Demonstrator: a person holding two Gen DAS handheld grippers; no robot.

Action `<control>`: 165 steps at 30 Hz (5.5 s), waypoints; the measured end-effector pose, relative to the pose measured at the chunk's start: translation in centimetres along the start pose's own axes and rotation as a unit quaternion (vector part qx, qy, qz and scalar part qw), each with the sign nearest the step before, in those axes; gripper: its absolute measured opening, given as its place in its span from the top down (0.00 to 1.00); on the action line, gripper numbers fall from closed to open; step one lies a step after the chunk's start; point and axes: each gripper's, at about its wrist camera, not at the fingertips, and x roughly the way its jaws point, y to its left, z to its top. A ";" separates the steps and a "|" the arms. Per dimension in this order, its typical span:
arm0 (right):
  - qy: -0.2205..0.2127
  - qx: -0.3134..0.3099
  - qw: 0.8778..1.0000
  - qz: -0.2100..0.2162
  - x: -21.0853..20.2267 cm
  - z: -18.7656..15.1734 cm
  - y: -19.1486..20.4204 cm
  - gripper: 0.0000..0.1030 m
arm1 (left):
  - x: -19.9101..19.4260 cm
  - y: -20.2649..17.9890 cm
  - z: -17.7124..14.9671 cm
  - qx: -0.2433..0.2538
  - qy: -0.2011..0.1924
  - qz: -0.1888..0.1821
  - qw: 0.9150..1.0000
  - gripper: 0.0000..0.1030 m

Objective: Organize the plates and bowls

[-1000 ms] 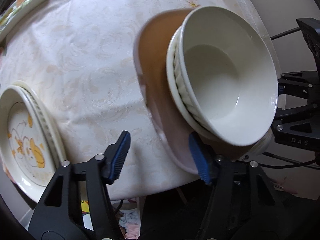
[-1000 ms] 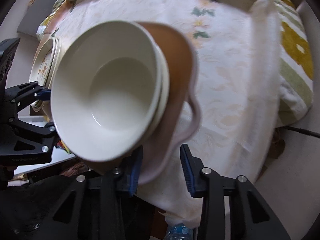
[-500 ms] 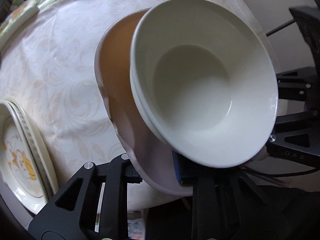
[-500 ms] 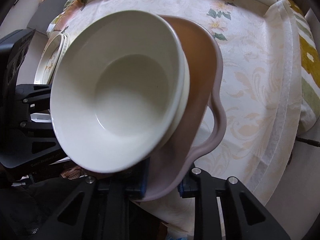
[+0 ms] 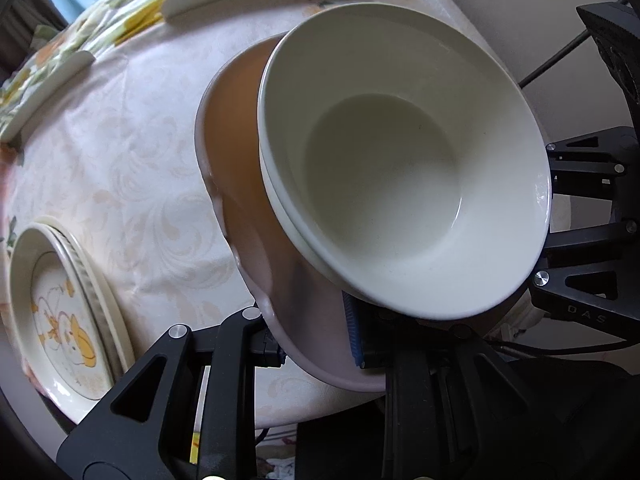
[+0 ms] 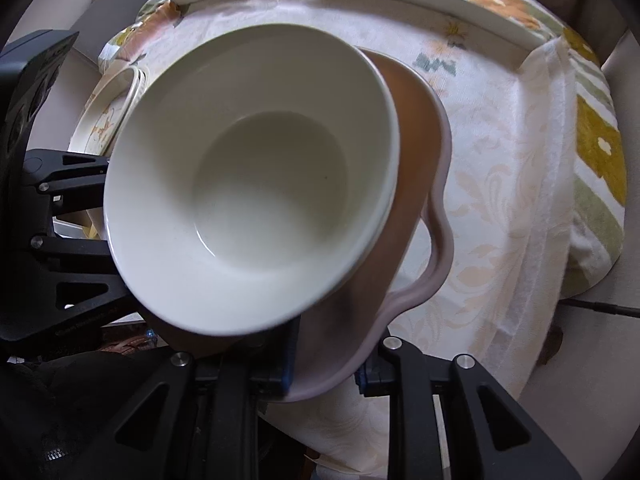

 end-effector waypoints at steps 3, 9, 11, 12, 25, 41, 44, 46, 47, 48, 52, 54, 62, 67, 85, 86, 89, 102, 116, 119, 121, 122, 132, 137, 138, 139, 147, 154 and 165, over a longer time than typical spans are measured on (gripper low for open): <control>-0.010 -0.003 1.000 -0.006 -1.4 0.4 0.3 0.80 | -1.9 0.2 0.0 -0.001 -0.013 0.003 1.000 0.81; -0.020 -0.017 0.999 -0.021 -4.8 1.3 2.6 0.80 | -6.3 2.5 -0.6 -0.003 -0.032 0.005 0.999 0.81; -0.022 -0.015 0.999 -0.025 -5.6 2.2 4.1 0.80 | -7.9 3.8 -1.4 -0.006 -0.038 0.006 0.999 0.81; -0.025 -0.017 0.999 -0.026 -5.9 2.7 5.1 0.80 | -8.4 5.0 -1.8 -0.006 -0.041 0.006 0.999 0.81; -0.027 -0.005 1.000 -0.015 -2.0 9.8 19.2 0.80 | -10.4 20.8 -7.9 0.007 -0.021 0.015 1.000 0.81; -0.011 0.035 0.999 -0.028 5.0 12.4 26.6 0.80 | -5.8 29.8 -11.7 0.013 -0.006 -0.016 1.000 0.81; -0.017 0.038 0.999 -0.031 5.3 12.4 26.6 0.80 | -5.8 29.8 -11.7 0.024 -0.013 -0.008 1.000 0.81; -0.021 0.039 0.998 -0.032 5.4 12.5 26.6 0.80 | -5.9 29.7 -11.7 0.023 -0.014 -0.009 1.000 0.81; -0.022 0.039 0.998 -0.032 5.4 12.4 26.7 0.80 | -6.0 29.6 -11.7 0.025 -0.013 -0.008 1.000 0.81; -0.022 0.041 0.998 -0.031 5.4 12.4 26.7 0.80 | -6.0 29.5 -11.7 0.027 -0.011 -0.006 1.000 0.81; -0.017 0.042 0.999 -0.027 5.5 12.5 26.5 0.80 | -5.6 28.9 -11.1 0.031 -0.002 -0.007 1.000 0.81; -0.014 0.043 0.999 -0.026 5.5 12.6 26.3 0.80 | -5.4 28.6 -10.7 0.033 0.004 -0.005 0.999 0.81; 0.002 0.048 0.999 -0.012 5.5 12.9 25.8 0.80 | -4.9 28.4 -10.0 0.036 0.033 -0.008 0.999 0.81; 0.018 0.060 0.998 -0.002 5.2 13.1 25.3 0.80 | -4.6 28.3 -9.5 0.032 0.066 -0.020 0.997 0.81; 0.054 0.050 0.997 0.021 3.4 13.2 24.5 0.67 | -5.3 27.2 -8.5 0.028 0.107 -0.047 0.993 0.37; 0.055 0.050 0.997 0.021 3.3 13.2 24.4 0.64 | -5.4 27.3 -8.5 0.026 0.107 -0.046 0.993 0.37; 0.057 0.049 0.997 0.022 3.0 13.0 24.1 0.50 | -6.0 27.2 -8.4 0.020 0.104 -0.044 0.993 0.35; 0.010 0.095 0.995 0.009 0.6 11.4 23.3 0.16 | -9.1 27.6 -10.0 0.003 0.066 -0.026 0.997 0.23; -0.193 0.105 0.974 -0.050 -12.9 2.6 25.8 0.16 | -24.9 21.4 -17.9 -0.091 -0.194 0.045 0.976 0.22; -0.255 0.114 0.957 -0.079 -17.4 0.3 26.8 0.14 | -29.3 19.3 -19.5 -0.102 -0.270 0.060 0.956 0.00; -0.296 0.122 0.942 -0.097 -20.1 -1.0 27.5 0.00 | -31.5 18.6 -20.5 -0.106 -0.315 0.065 0.941 0.00; -0.312 0.123 0.936 -0.106 -21.2 -1.5 27.7 0.00 | -32.6 18.1 -21.0 -0.106 -0.337 0.068 0.933 0.00; -0.408 0.154 0.876 -0.206 -26.5 -5.4 29.9 0.00 | -37.8 15.7 -24.3 -0.104 -0.443 0.147 0.878 0.00; -0.422 0.155 0.868 -0.211 -26.9 -6.1 30.2 0.00 | -38.1 14.7 -24.9 -0.102 -0.456 0.149 0.871 0.00; -0.423 0.154 0.868 -0.210 -26.9 -6.2 30.1 0.00 | -38.1 14.5 -24.8 -0.100 -0.456 0.150 0.872 0.00; -0.425 0.155 0.867 -0.210 -26.8 -6.3 30.0 0.00 | -37.9 14.5 -24.7 -0.098 -0.454 0.152 0.872 0.00; -0.426 0.157 0.866 -0.208 -26.7 -6.4 29.7 0.00 | -37.6 14.3 -24.6 -0.095 -0.454 0.148 0.873 0.00; -0.426 0.158 0.867 -0.206 -26.7 -6.4 29.8 0.00 | -37.8 14.4 -24.6 -0.098 -0.458 0.154 0.870 0.00; -0.423 0.158 0.868 -0.205 -26.6 -6.2 30.1 0.00 | -37.6 14.4 -24.4 -0.096 -0.455 0.156 0.871 0.00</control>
